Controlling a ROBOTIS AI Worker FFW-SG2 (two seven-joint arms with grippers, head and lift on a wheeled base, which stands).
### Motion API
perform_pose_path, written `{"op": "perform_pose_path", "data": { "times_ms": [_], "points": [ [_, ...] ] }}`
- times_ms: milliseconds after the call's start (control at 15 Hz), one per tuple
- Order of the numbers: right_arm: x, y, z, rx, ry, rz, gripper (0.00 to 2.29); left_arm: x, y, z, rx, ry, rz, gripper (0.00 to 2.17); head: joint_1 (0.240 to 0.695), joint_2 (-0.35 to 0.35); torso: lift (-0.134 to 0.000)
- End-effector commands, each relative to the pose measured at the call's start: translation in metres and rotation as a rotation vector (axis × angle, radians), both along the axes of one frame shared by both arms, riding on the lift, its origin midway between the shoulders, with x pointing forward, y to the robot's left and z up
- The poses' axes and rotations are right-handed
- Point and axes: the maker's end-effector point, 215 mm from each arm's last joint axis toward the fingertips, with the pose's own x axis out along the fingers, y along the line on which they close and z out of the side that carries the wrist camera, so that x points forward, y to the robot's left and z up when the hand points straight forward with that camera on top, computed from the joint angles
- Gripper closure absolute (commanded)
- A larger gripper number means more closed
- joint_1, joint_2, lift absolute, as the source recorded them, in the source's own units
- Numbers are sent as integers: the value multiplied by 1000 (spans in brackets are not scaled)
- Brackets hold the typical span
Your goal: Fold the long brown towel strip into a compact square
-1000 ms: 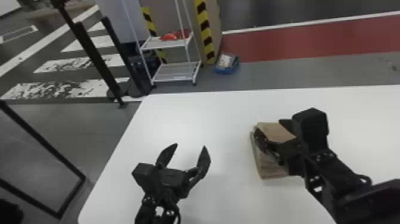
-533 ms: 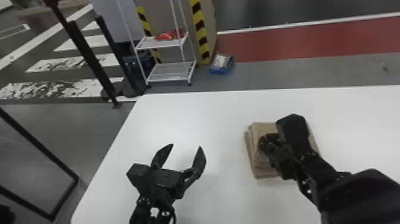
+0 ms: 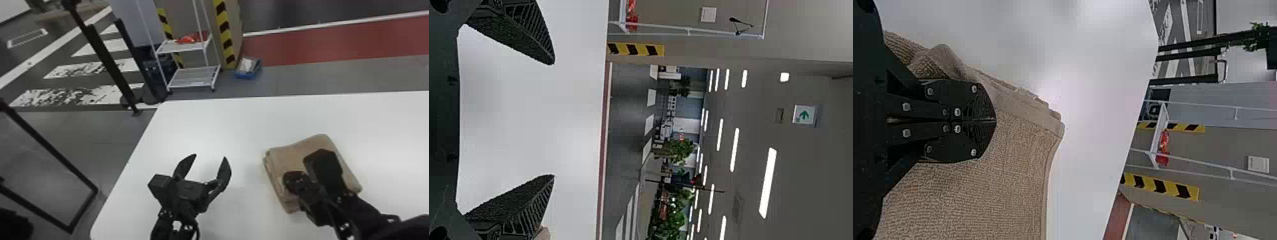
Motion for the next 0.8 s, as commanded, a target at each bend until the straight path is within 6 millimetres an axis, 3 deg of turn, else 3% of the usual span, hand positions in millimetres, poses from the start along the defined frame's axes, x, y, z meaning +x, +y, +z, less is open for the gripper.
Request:
{"op": "perform_pose_path", "data": {
  "times_ms": [0, 133, 200, 333, 533, 733],
  "points": [
    [-12, -26, 3, -3, -3, -9, 2013, 1, -1, 0, -2, 0, -2, 60, 695, 350, -122],
    [-10, -55, 17, 23, -28, -51, 2013, 3, -5, 0, -5, -1, -7, 60, 695, 341, -122],
    [-9, -67, 34, 62, -51, -64, 2013, 3, -5, 0, -5, -1, -8, 60, 695, 328, -122],
    [-21, -93, 50, 98, -45, -92, 2013, 3, -5, 0, -5, -1, -8, 60, 695, 301, -122],
    [-38, -139, 45, 87, 9, -154, 2013, 4, -4, -2, -4, 0, -7, 60, 695, 249, -122],
    [-64, -154, 26, 93, 119, -148, 2013, 3, -5, -3, -5, 2, -8, 60, 695, 207, -122]
  ]
}}
